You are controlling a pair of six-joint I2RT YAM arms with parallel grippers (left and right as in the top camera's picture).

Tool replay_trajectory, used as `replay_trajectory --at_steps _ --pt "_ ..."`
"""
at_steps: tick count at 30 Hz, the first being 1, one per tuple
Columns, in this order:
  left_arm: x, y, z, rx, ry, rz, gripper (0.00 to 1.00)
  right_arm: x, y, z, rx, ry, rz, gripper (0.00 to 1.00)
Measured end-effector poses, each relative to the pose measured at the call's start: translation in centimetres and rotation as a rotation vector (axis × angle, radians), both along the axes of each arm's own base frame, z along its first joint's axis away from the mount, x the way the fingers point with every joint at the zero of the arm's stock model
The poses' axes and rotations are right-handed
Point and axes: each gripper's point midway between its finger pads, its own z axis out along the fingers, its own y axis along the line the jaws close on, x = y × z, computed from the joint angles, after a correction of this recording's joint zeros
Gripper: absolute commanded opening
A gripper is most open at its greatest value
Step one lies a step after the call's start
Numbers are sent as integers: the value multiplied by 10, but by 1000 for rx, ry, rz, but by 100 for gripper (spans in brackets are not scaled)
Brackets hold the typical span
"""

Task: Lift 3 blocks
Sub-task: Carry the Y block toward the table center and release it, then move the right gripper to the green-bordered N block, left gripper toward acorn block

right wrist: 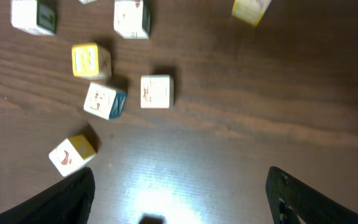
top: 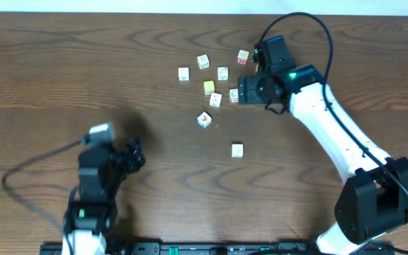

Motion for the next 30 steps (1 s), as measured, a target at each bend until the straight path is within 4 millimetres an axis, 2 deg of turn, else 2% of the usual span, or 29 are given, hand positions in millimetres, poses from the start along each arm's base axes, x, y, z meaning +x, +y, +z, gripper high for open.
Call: replay_trajectory --at_steps 1,3,4,7,10,12,14,18,21,24,25,26,27,28,30 --pt "12 -12 2 1 47 -45 75 5 -4 2 11 -12 7 86" --pt "24 -29 1 6 92 -101 75 8 -3 3 22 -23 22 89" --pt "36 -46 3 9 100 -150 75 10 -2 3 28 -28 31 89" --pt "55 -87 5 2 73 -264 75 15 -2 -2 41 -25 43 88" --pt "55 -121 -4 -7 84 -366 75 20 -1 -22 48 9 47 87" --pt "51 -136 -13 -8 111 -409 75 21 -1 -42 46 51 54 87" --pt "49 -146 -22 -19 133 -426 75 23 0 -62 39 95 63 87" --pt "48 -152 -39 -40 182 -425 75 32 5 -78 33 134 82 86" --pt "48 -152 -44 -44 195 -421 75 43 11 -76 37 143 111 84" --pt "53 -155 -38 -58 165 -419 74 54 16 -70 43 126 127 82" --pt "56 -156 -35 -62 149 -420 67 58 18 -67 45 114 133 82" --pt "57 -156 -33 -65 140 -420 63 60 18 -64 47 105 136 82" --pt "58 -157 -31 -69 133 -419 69 61 19 -62 50 100 140 82" --pt "59 -157 -30 -70 126 -420 82 62 20 -61 51 95 142 82" --pt "62 -158 -27 -77 113 -418 83 63 20 -60 53 93 146 82"
